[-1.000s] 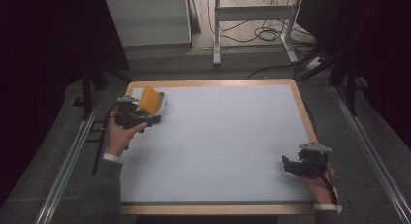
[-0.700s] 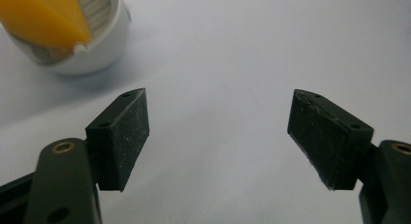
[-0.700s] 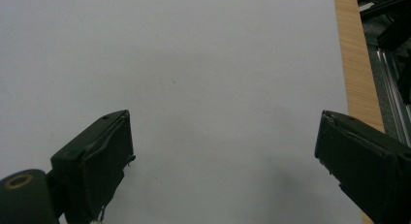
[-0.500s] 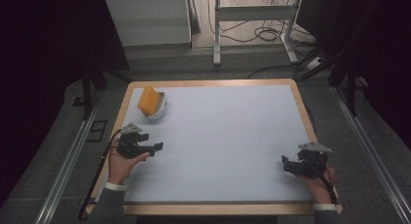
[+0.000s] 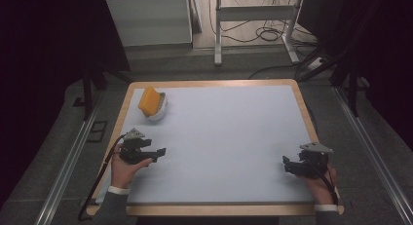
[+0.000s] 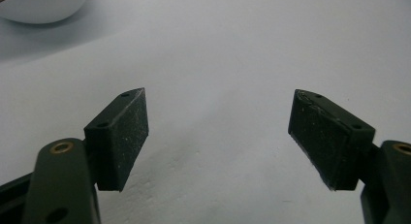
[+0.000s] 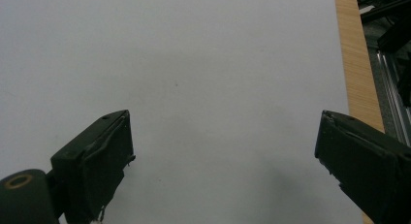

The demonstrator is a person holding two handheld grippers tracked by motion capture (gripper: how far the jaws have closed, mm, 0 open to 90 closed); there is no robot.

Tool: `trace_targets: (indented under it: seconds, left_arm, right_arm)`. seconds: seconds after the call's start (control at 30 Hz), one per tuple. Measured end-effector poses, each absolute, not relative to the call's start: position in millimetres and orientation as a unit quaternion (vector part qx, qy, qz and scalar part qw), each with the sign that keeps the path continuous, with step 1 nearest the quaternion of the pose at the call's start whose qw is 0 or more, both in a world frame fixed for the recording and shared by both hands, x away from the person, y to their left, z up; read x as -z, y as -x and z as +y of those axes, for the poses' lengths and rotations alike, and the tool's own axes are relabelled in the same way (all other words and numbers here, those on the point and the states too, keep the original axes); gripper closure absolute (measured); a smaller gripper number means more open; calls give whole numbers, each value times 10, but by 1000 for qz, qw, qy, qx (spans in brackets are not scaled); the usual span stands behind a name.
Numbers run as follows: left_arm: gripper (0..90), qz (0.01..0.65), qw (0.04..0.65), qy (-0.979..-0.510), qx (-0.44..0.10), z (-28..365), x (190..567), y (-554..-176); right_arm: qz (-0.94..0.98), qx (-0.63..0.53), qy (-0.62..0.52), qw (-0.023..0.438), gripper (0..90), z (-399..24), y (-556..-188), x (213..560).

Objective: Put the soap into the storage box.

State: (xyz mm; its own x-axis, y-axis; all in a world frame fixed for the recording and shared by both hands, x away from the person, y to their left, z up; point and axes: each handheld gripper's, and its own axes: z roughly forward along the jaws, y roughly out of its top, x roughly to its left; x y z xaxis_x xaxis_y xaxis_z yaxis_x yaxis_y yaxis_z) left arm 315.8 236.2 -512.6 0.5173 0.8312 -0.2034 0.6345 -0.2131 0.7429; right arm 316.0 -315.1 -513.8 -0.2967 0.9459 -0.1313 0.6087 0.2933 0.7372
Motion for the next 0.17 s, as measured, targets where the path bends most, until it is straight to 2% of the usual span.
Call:
trace_targets:
  seconds: [0.17]
  left_arm:
    - [208,473,394,-777,-127,2333,5160,-3171]
  right_arm:
    - [749,-295,-517,291,67,-3150,-3159,5128]
